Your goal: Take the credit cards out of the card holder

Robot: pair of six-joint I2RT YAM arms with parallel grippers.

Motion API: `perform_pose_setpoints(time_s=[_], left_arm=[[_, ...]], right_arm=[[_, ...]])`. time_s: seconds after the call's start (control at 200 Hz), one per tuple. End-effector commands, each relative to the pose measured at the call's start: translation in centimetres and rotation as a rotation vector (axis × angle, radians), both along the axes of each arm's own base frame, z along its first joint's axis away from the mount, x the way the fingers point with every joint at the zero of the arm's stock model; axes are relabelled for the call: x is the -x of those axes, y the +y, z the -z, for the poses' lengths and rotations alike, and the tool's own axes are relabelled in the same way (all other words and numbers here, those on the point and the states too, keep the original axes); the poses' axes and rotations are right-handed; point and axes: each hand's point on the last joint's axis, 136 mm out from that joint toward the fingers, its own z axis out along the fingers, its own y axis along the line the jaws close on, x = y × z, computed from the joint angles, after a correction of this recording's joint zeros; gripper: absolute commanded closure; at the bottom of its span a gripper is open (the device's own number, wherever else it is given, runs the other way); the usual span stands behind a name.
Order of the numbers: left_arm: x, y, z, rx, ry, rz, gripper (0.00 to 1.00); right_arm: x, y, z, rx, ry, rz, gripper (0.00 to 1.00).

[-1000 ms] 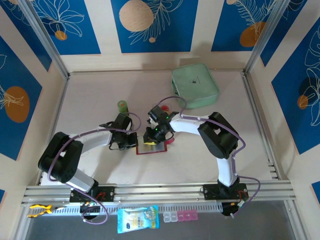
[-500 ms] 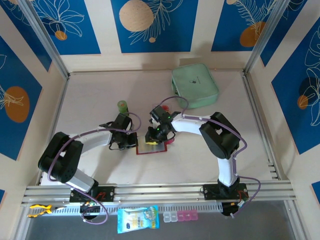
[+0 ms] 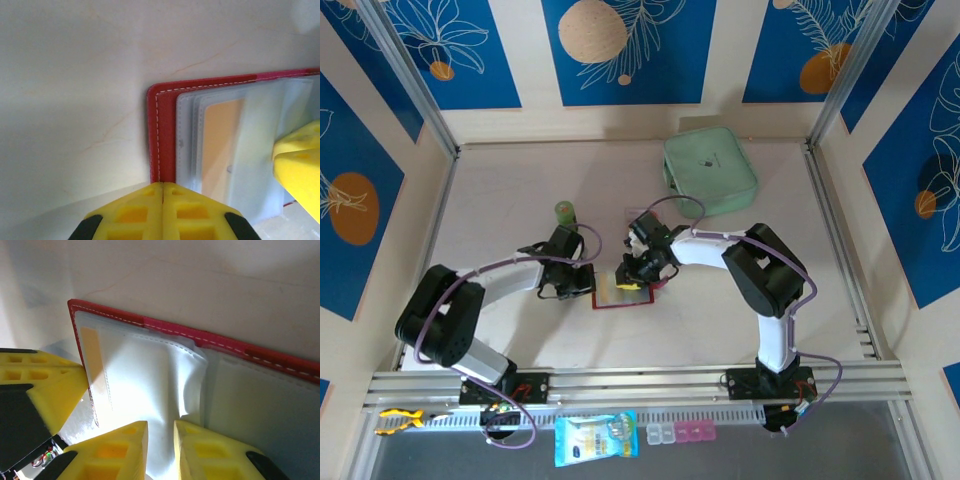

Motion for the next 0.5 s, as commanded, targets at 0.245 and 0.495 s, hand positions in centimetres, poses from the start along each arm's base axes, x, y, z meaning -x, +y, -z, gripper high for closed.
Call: perform_pose_setpoints(time_s=[0.245,0.495], left_arm=[[-1.0,-2.5,-3.6,0.165,-0.051,-0.023,0.81],[-0.7,-4.4,-2.7,0.241,0.0,-0.025,0.72]], right_arm=[[0.8,-0.4,-0.3,-0.09,0.026,-0.018,0.78],[0.8,-0.7,0.1,-0.124,0.041,-0.001,0.77]])
